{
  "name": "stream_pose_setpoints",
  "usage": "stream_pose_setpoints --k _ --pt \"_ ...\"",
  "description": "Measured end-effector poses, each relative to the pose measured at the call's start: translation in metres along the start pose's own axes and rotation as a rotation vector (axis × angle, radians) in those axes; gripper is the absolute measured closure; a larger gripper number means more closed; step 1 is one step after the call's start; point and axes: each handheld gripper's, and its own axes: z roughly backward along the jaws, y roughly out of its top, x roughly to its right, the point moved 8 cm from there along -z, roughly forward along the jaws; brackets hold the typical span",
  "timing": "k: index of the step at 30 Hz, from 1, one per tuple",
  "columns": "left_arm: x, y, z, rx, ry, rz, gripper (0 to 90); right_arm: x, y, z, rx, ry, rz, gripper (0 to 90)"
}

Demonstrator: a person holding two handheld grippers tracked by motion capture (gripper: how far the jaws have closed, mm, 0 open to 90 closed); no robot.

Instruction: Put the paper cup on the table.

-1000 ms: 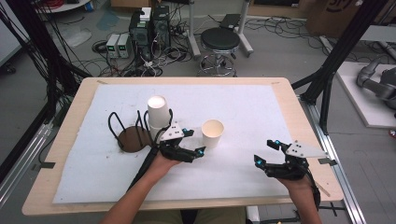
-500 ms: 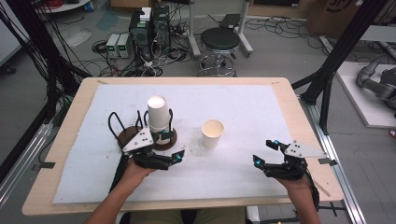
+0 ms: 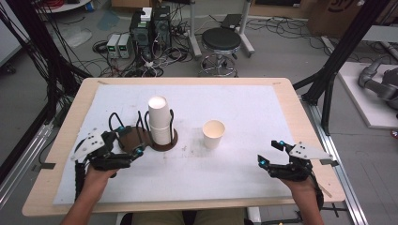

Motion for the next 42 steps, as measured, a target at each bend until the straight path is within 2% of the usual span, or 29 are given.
stream_pose_setpoints --k 1,2,3,6,9,15,23,35,42 --pt "0.0 0.0 0.0 0.0 0.0 0.0 17.9 0.001 0.0 0.001 0.002 -0.004 -0.003 20.7" --pt "-0.008 0.0 0.01 0.013 0.024 0.011 17.9 0.002 0.0 0.001 0.004 -0.004 -0.002 20.7" --pt "-0.008 0.0 0.01 0.013 0.024 0.011 17.9 0.002 0.0 0.001 0.006 -0.004 -0.006 20.7" --pt "-0.02 -0.004 0.023 0.021 0.064 0.023 17.9 0.001 0.0 0.0 0.003 -0.004 -0.002 20.7" --pt "-0.023 -0.007 0.028 0.023 0.073 0.032 17.9 0.0 0.0 -0.001 -0.001 -0.002 0.005 20.7" --pt "-0.024 -0.009 0.03 0.031 0.063 0.027 18.6 -0.003 0.001 -0.001 0.0 -0.001 0.007 20.7" --pt "-0.024 -0.014 0.033 0.016 0.064 0.016 18.7 -0.007 0.003 0.001 0.005 -0.015 0.013 20.7" --pt "-0.022 -0.017 0.031 0.0 0.064 0.001 19.2 -0.005 0.0 -0.002 -0.001 -0.01 0.01 20.7" --pt "-0.023 -0.016 0.032 0.012 0.068 0.006 19.2 -0.005 0.001 -0.001 0.003 -0.014 0.005 20.7"
